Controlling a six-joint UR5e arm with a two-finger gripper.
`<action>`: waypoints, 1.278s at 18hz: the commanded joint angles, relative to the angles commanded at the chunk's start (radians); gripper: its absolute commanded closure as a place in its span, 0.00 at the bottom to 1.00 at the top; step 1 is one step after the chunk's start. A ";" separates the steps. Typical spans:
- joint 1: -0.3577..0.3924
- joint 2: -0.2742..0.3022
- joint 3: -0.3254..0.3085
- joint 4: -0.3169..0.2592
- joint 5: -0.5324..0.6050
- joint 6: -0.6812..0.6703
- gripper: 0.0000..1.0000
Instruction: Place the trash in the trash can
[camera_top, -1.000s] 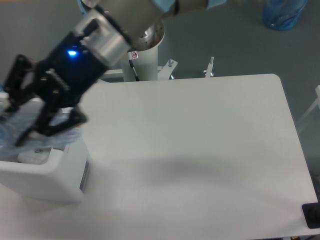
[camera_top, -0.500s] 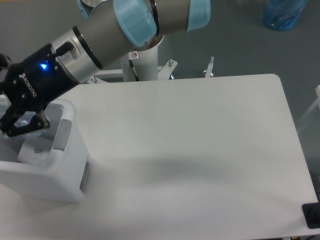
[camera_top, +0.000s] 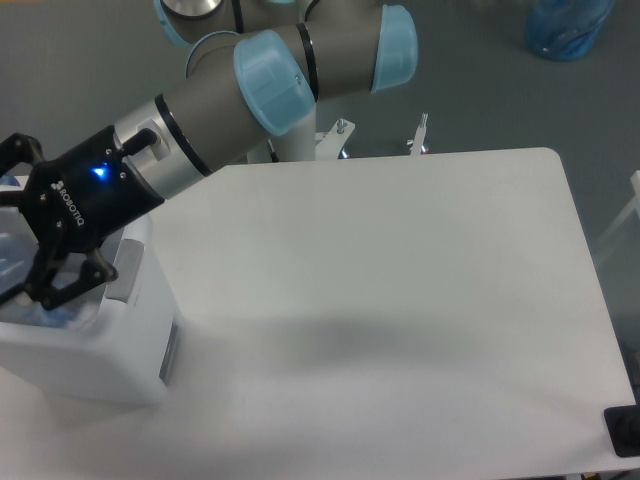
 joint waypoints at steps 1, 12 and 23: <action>0.003 -0.002 -0.005 0.000 0.002 0.000 0.02; 0.254 -0.046 -0.032 0.000 0.009 0.043 0.00; 0.359 -0.112 -0.041 -0.005 0.528 0.259 0.00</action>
